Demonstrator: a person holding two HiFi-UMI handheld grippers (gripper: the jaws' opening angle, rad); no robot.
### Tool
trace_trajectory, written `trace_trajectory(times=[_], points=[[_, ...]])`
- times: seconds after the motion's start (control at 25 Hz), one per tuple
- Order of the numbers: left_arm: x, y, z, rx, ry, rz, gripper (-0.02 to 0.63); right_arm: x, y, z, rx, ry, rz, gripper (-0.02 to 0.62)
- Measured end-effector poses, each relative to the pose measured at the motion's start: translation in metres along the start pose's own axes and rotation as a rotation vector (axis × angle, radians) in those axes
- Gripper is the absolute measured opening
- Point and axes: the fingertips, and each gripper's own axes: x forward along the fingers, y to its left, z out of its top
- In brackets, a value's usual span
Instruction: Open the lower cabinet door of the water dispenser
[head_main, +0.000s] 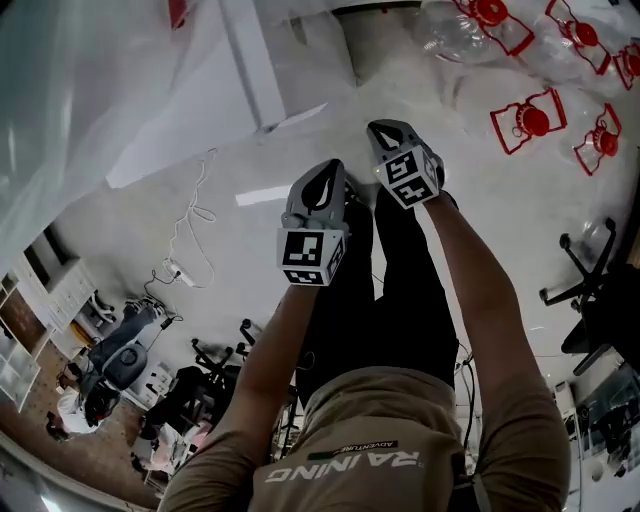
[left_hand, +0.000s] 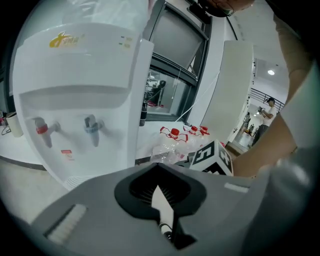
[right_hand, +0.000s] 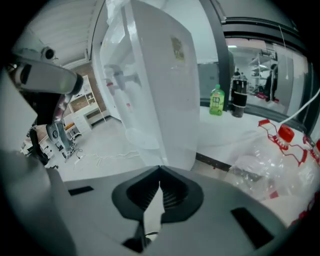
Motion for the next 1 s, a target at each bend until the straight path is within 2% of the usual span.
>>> trace_trajectory(times=[0.28, 0.52, 0.72, 0.76, 0.84, 1.0], points=[[0.027, 0.024, -0.029, 0.001, 0.018, 0.009, -0.003, 0.068, -0.015, -0.017, -0.002, 0.03, 0.026, 0.008], [0.046, 0.041, -0.046, 0.002, 0.036, 0.027, -0.003, 0.11, -0.014, -0.025, -0.082, 0.055, 0.099, 0.008], [0.063, 0.052, -0.059, -0.026, 0.059, 0.035, -0.003, 0.133, -0.017, -0.027, -0.166, 0.078, 0.106, 0.009], [0.065, 0.053, -0.062, -0.026, 0.065, 0.032, -0.003, 0.137, -0.018, -0.025, -0.17, 0.076, 0.103, 0.016], [0.068, 0.055, -0.066, -0.023, 0.073, 0.025, -0.003, 0.142, -0.018, -0.023, -0.171, 0.072, 0.109, 0.133], [0.076, 0.054, -0.068, -0.012, 0.08, 0.007, -0.003, 0.15, -0.018, -0.021, -0.216, 0.063, 0.128, 0.168]])
